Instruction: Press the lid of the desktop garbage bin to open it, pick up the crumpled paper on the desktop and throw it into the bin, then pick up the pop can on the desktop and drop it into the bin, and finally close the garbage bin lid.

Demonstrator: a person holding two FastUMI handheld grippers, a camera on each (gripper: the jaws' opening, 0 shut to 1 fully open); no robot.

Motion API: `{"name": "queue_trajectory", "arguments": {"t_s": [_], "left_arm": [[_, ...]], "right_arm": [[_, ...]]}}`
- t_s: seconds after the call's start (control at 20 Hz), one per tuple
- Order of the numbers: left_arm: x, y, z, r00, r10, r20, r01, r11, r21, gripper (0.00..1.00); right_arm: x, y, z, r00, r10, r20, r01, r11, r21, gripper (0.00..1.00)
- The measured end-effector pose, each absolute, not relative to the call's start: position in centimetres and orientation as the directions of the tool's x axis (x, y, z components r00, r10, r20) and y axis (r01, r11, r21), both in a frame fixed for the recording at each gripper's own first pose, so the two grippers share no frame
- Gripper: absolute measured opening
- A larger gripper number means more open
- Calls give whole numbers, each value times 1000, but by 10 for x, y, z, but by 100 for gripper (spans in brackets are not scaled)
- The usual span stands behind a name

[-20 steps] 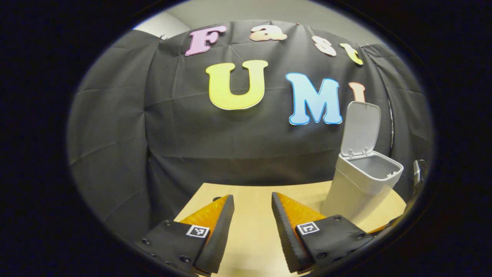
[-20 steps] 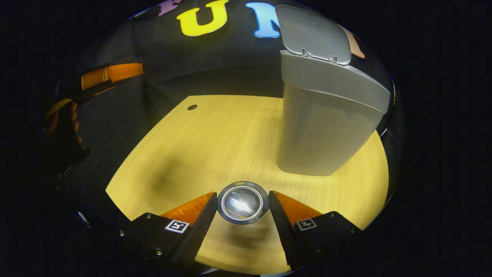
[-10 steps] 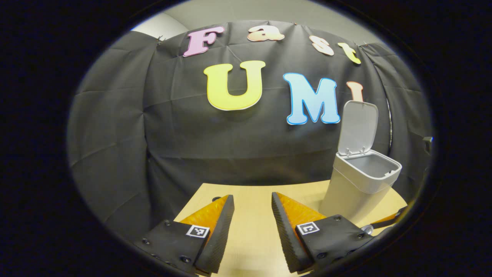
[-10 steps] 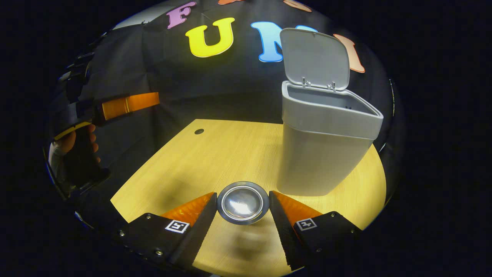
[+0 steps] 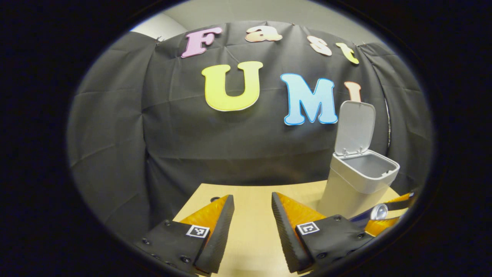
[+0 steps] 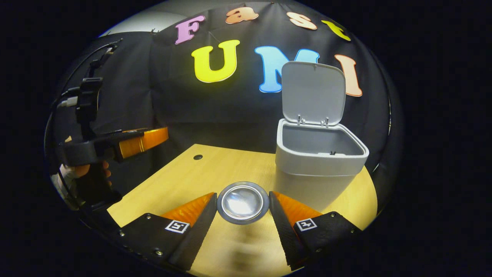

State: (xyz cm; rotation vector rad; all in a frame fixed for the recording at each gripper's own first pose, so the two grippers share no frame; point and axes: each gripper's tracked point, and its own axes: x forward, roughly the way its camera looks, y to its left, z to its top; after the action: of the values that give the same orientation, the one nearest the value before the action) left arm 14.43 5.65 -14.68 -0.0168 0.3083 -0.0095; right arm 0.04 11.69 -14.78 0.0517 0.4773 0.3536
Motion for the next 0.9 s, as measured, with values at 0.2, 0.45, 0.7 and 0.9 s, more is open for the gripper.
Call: {"name": "queue_trajectory", "arguments": {"t_s": [0.2,0.45,0.7,0.9], "left_arm": [[143,52,-145,953,-19,-302,14,1000,-19,68],[142,45,-146,953,-28,-303,24,1000,-19,68],[140,43,-147,952,-28,-306,22,1000,-21,68],[138,45,-151,949,-23,-315,20,1000,-11,68]], "right_arm": [[14,112,-116,865,337,-372,-306,941,141,85],[43,107,-76,907,318,-276,-283,946,158,85],[72,87,-43,940,283,-191,-255,954,158,85],[90,64,-32,957,239,-164,-211,963,170,85]]}}
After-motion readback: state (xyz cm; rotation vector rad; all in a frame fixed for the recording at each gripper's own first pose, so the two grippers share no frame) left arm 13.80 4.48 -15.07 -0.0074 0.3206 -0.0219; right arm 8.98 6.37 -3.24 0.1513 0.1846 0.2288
